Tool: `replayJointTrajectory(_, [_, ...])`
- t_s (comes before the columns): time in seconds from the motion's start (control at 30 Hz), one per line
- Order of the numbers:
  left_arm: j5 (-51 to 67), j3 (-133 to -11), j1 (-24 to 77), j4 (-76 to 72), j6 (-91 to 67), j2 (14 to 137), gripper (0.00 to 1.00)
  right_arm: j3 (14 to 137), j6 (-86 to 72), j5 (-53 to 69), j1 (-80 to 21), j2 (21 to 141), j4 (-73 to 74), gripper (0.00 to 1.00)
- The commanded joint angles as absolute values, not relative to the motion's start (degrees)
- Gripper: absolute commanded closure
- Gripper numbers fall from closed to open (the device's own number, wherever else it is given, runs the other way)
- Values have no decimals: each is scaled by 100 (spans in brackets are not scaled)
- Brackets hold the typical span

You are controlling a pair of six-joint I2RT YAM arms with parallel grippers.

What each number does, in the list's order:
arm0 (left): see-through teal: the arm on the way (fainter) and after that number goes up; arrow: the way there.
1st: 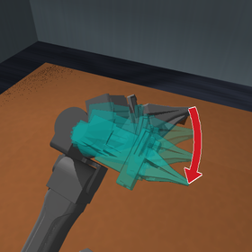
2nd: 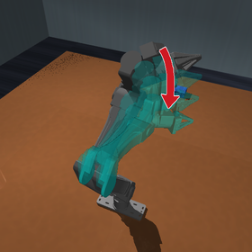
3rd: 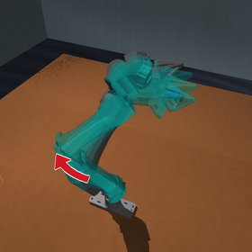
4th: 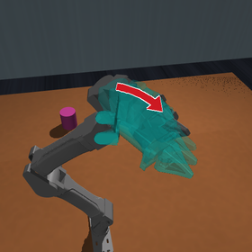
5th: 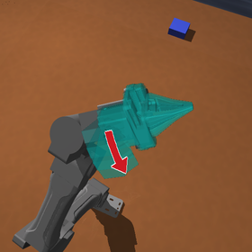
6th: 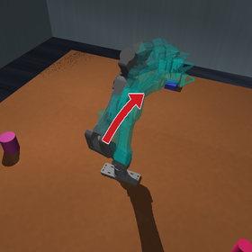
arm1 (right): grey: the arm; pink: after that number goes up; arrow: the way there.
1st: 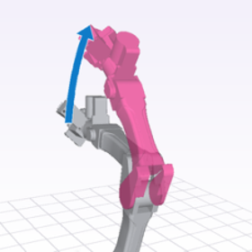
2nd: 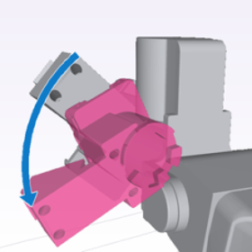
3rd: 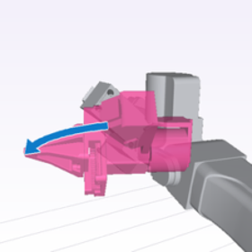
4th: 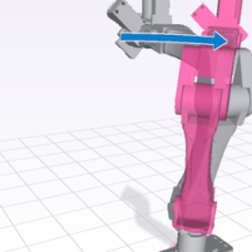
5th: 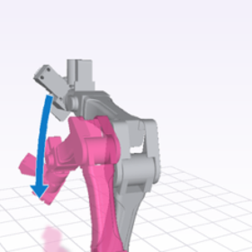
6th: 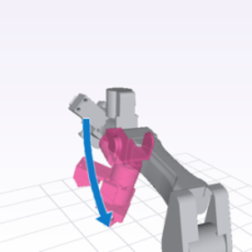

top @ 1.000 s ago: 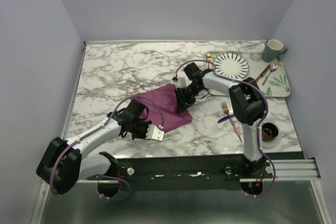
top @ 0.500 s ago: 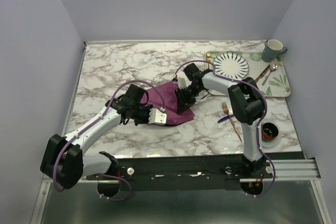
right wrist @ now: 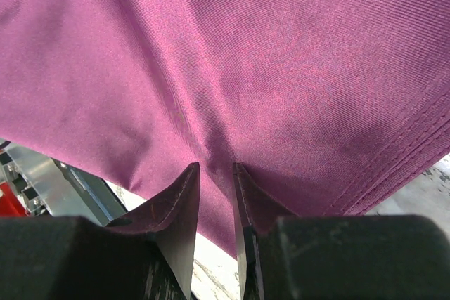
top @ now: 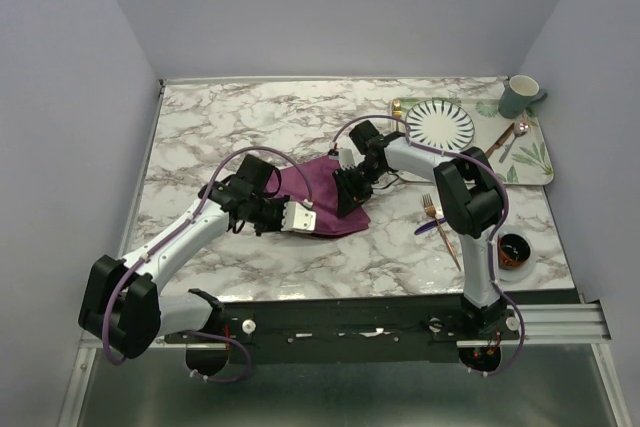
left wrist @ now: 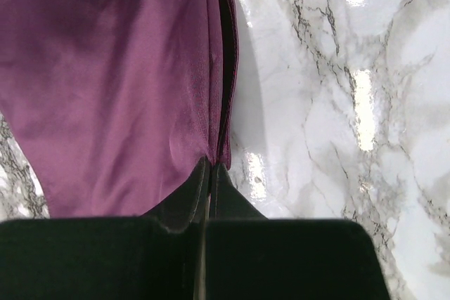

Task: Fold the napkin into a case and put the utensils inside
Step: Smooth out the lower triangle-folded napkin at the center of the board.

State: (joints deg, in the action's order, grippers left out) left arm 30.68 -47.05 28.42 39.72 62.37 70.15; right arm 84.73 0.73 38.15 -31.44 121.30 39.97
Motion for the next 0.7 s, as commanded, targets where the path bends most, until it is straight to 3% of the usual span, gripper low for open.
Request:
replayJointTrajectory(0.0, [3375,-4834,2804,4271,6416,7066,100,8587,202,3709,-3164,12270,4148,67])
replayJointTrajectory(0.13, [3515,-4685,2812,4473,6626,7040,99,8622,185,3814,-3164,12147,4236,66])
replayJointTrajectory(0.3, [3805,-4675,2909,4895,6435,7066,67,8640,88,3981,-3129,11752,4359,59])
replayJointTrajectory(0.37, [3797,-4781,2892,4843,6102,7136,64,8483,62,4095,-3033,11463,4368,57])
replayJointTrajectory(0.47, [3832,-5070,2602,4773,5977,7416,60,8228,26,4166,-2884,11137,4394,43])
replayJointTrajectory(0.67, [3220,-5607,2224,4151,5485,8400,58,7604,-263,3965,-2593,10714,4368,38])
